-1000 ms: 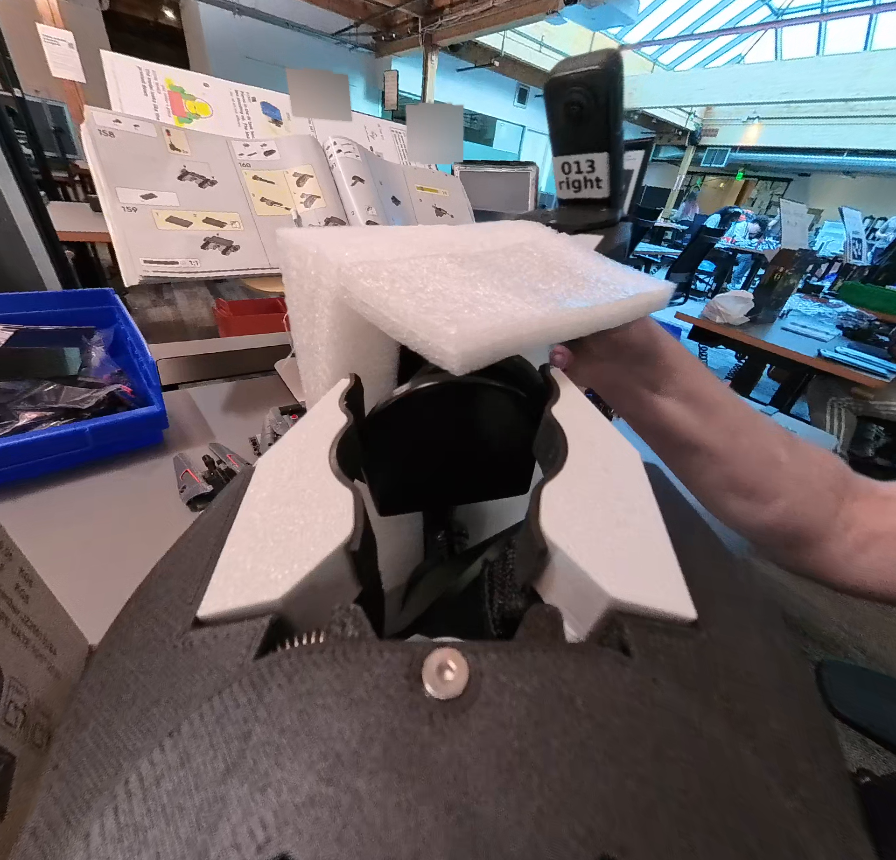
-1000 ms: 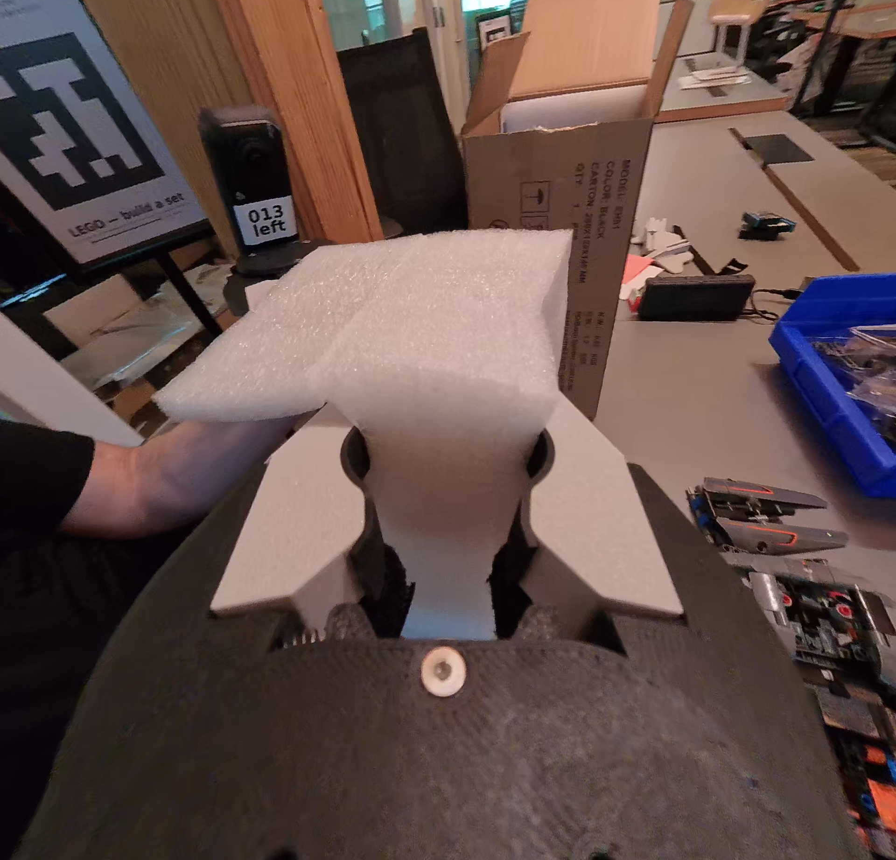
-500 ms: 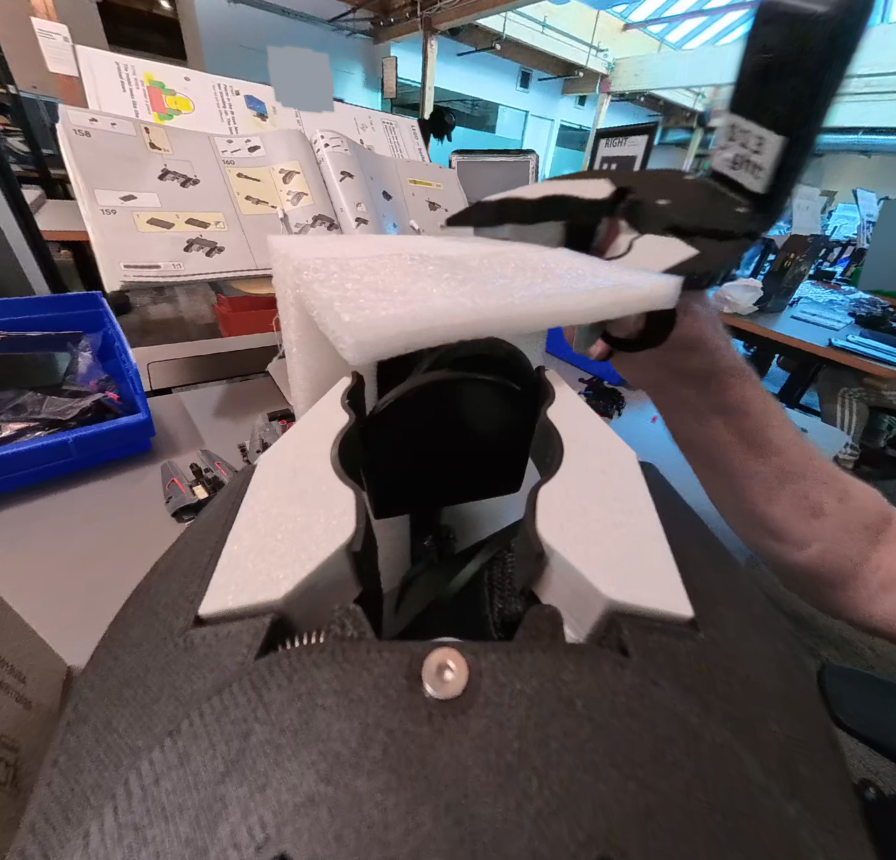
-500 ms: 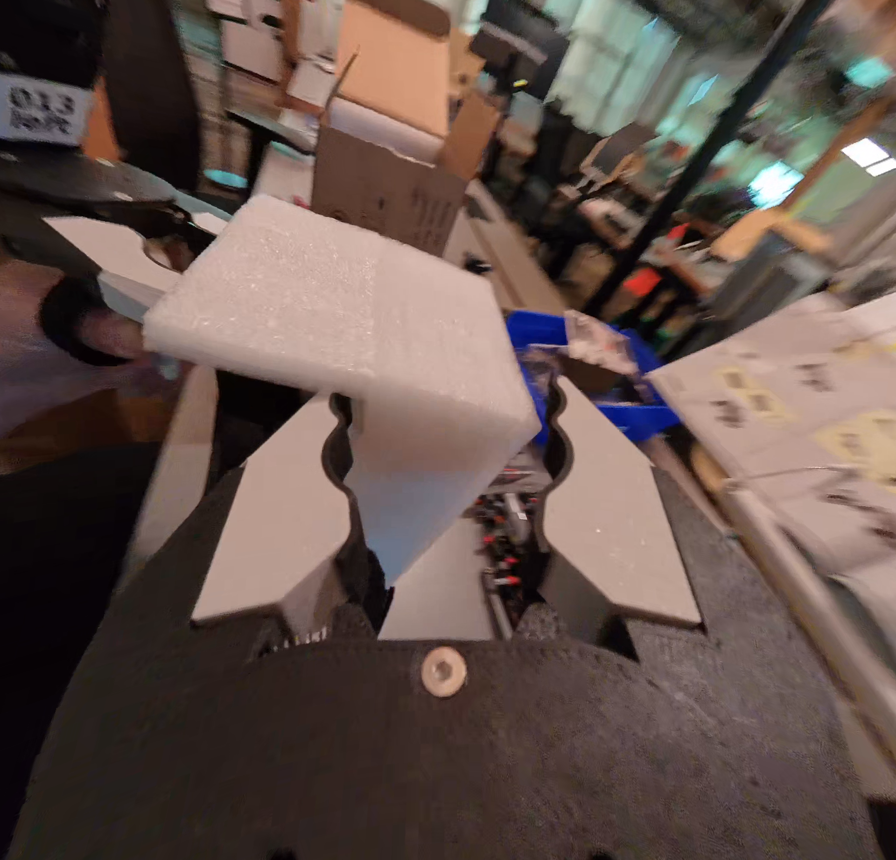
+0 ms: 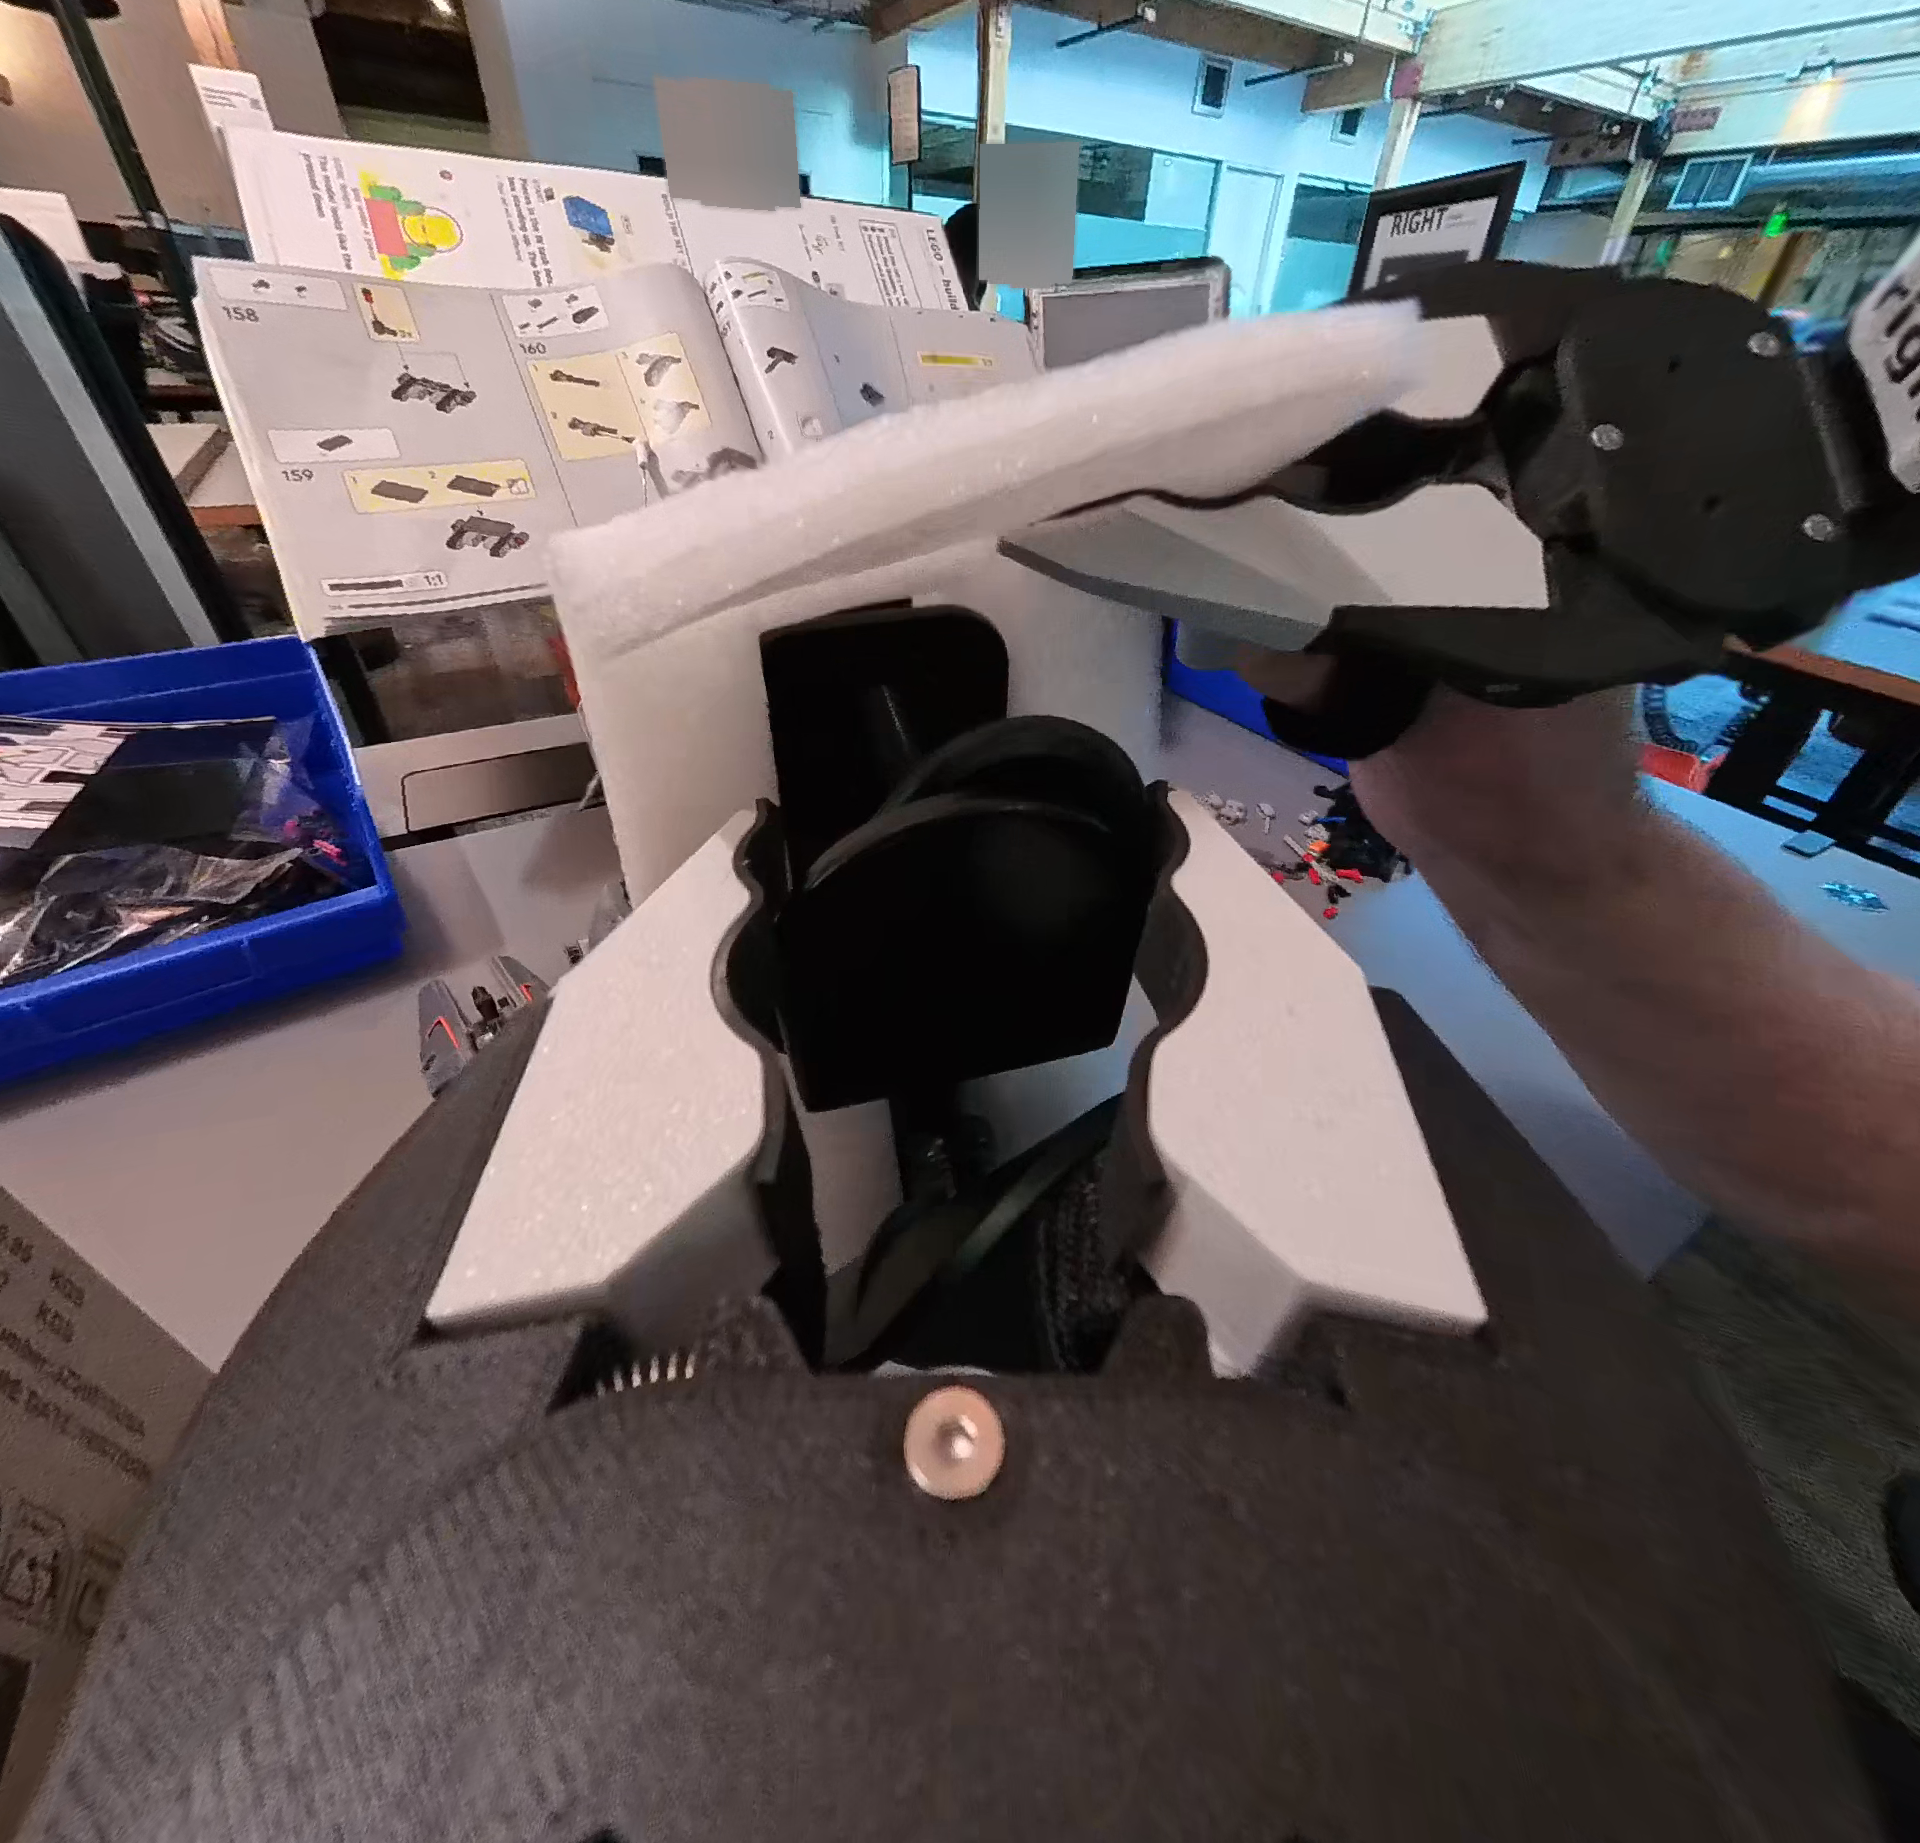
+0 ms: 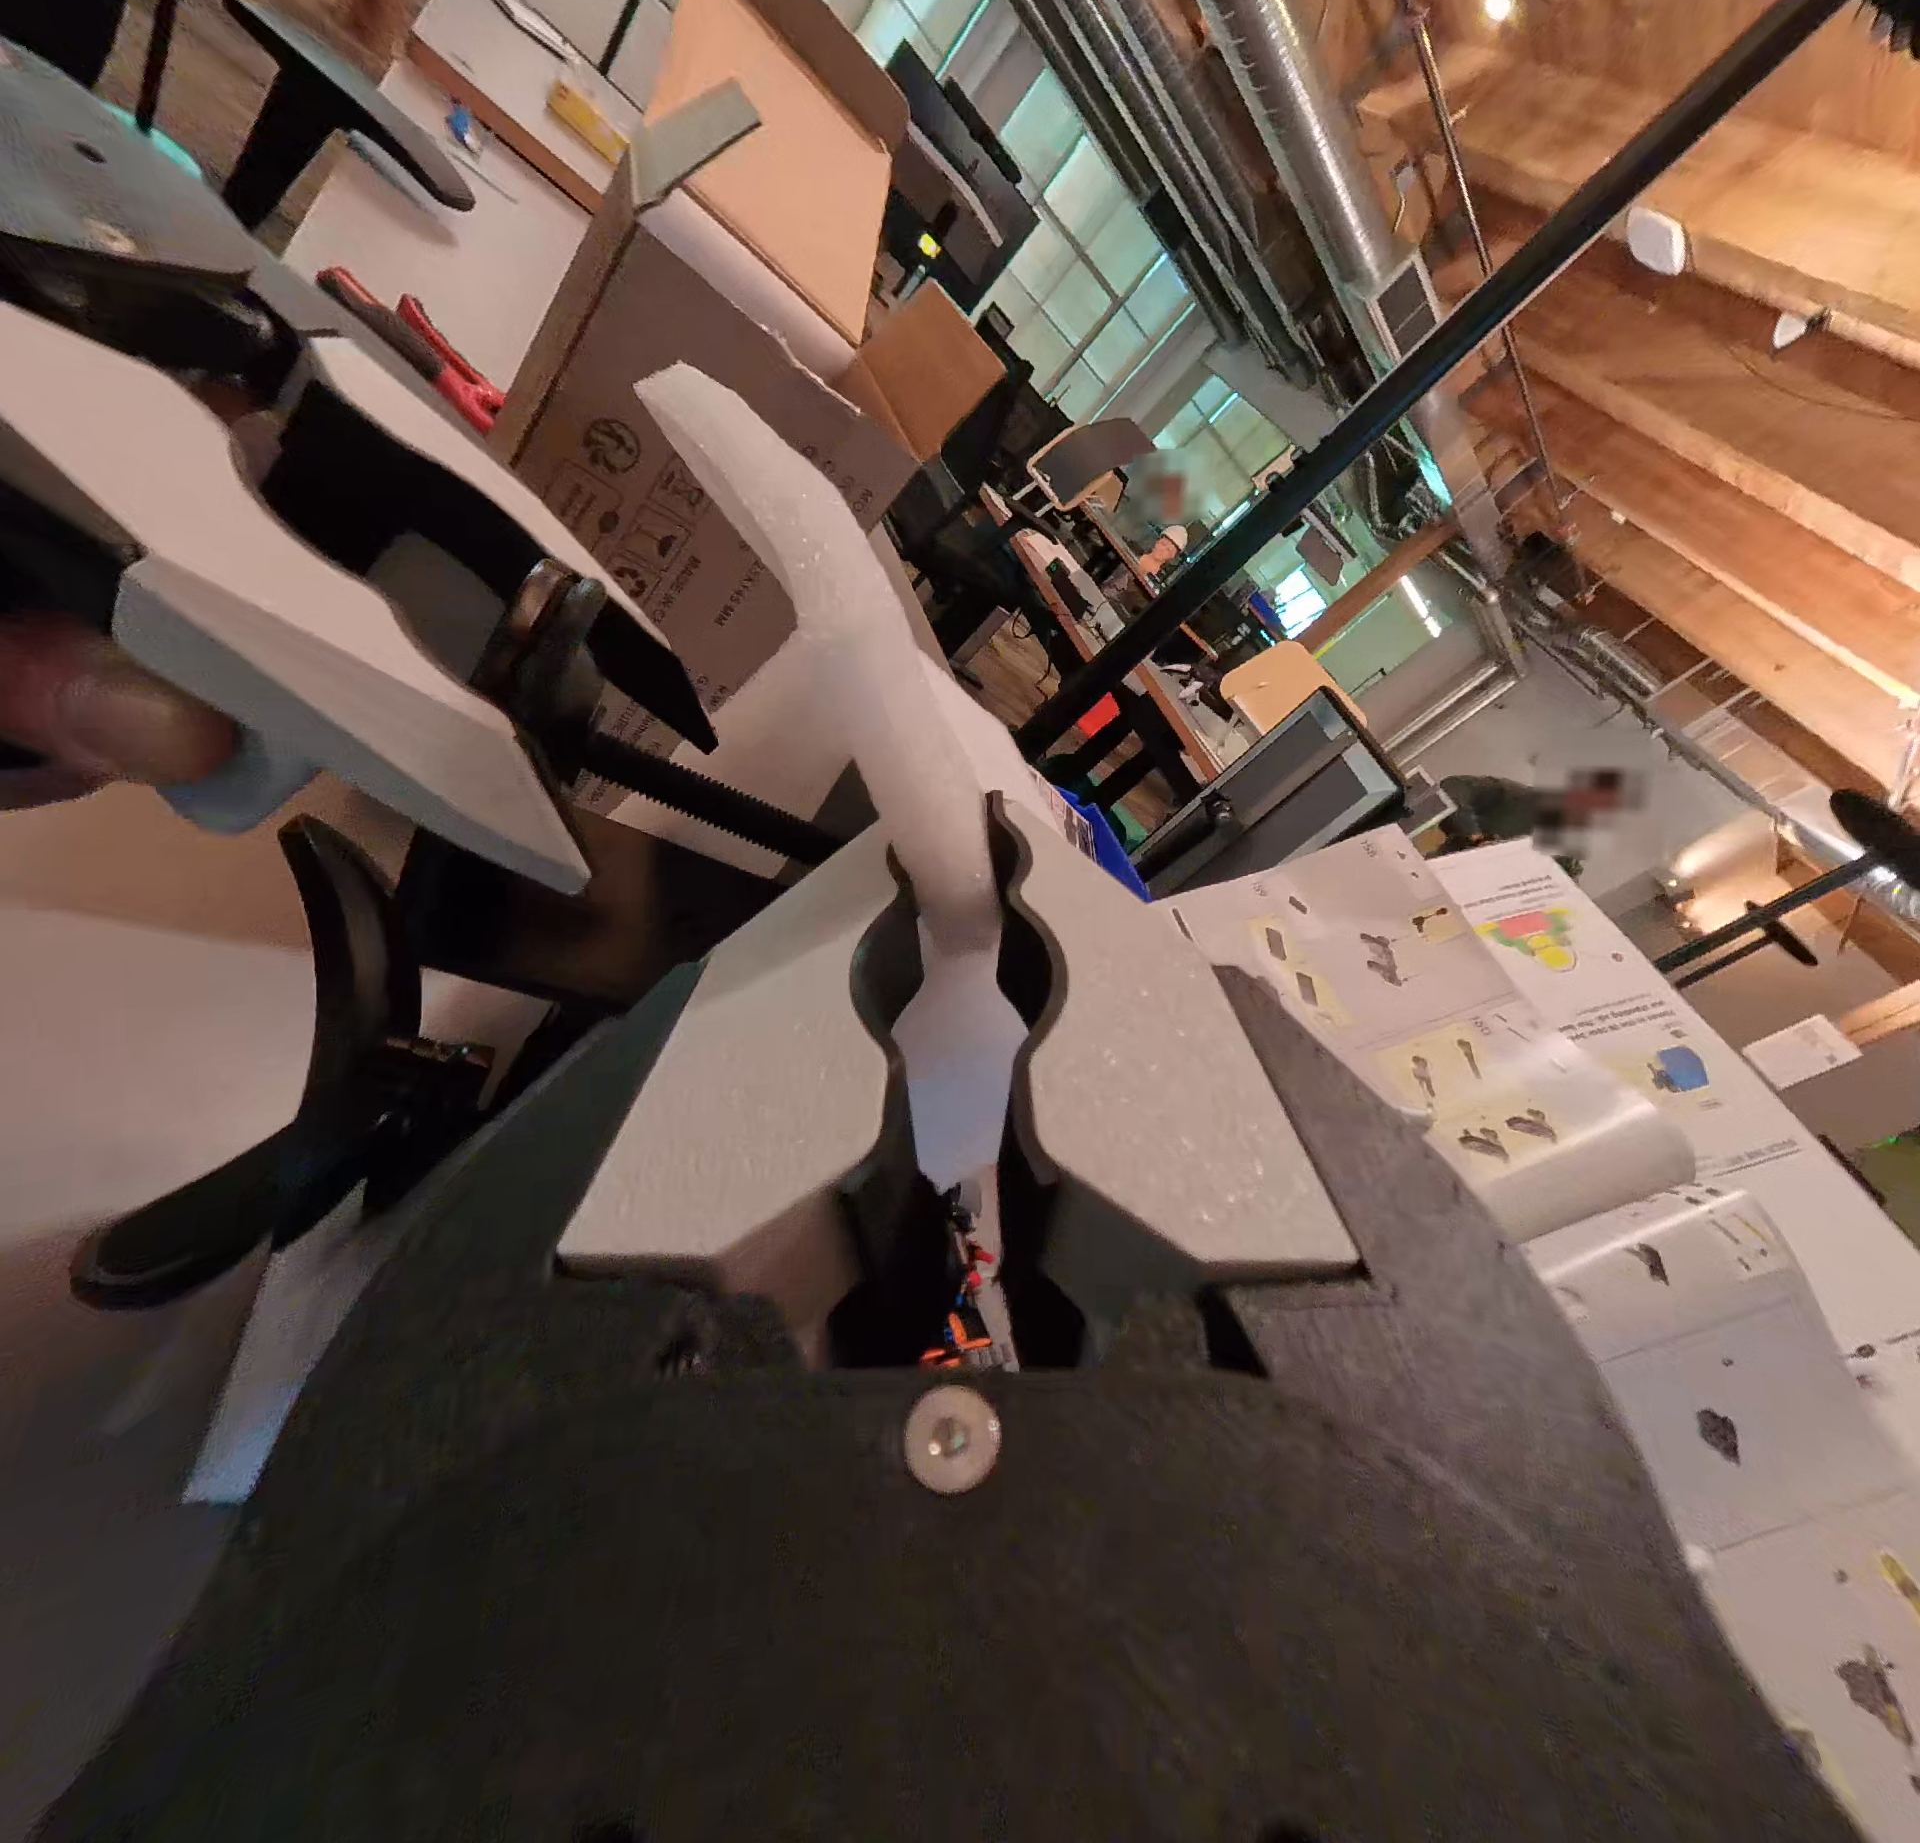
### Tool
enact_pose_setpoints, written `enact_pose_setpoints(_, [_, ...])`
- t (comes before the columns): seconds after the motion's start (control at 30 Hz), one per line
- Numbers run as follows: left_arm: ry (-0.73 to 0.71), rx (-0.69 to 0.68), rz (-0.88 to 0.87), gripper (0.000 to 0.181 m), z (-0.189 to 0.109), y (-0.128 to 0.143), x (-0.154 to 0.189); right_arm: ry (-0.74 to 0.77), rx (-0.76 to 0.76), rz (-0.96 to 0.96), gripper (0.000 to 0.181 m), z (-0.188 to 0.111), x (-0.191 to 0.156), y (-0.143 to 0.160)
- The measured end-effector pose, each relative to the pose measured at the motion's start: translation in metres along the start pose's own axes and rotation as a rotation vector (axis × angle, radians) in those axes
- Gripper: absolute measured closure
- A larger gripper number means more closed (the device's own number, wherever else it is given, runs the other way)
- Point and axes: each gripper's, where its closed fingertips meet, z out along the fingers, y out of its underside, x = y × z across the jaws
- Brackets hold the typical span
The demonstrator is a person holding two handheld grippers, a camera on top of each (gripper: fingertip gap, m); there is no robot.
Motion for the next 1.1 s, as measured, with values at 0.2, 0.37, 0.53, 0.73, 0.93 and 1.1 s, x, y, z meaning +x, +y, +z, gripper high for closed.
enact_pose_setpoints(0.2, [-0.03,0.003,0.001,0.113,0.003,-0.001,0.0,0.022,-0.004,0.084,0.174,0.002,0.009,0.005])
enact_pose_setpoints(0.37, [-0.062,-0.014,0.037,0.11,0.002,0.001,0.004,0.035,0.002,0.141,0.175,0.003,0.011,0.005])
enact_pose_setpoints(0.53, [-0.041,-0.006,0.135,0.135,0.005,-0.004,0.03,-0.017,0.016,0.213,0.174,0.01,0.011,0.009])
enact_pose_setpoints(0.73, [0.052,-0.007,0.17,0.142,-0.005,-0.004,0.033,-0.111,0.031,0.184,0.174,0.005,-0.001,0.0])
enact_pose_setpoints(0.93, [0.242,-0.142,0.266,0.157,-0.008,0.005,0.055,-0.228,0.081,0.174,0.174,-0.004,-0.01,-0.005])
enact_pose_setpoints(1.1, [0.249,-0.193,0.374,0.157,-0.005,0.01,0.059,-0.229,0.07,0.185,0.175,-0.007,-0.008,-0.002])
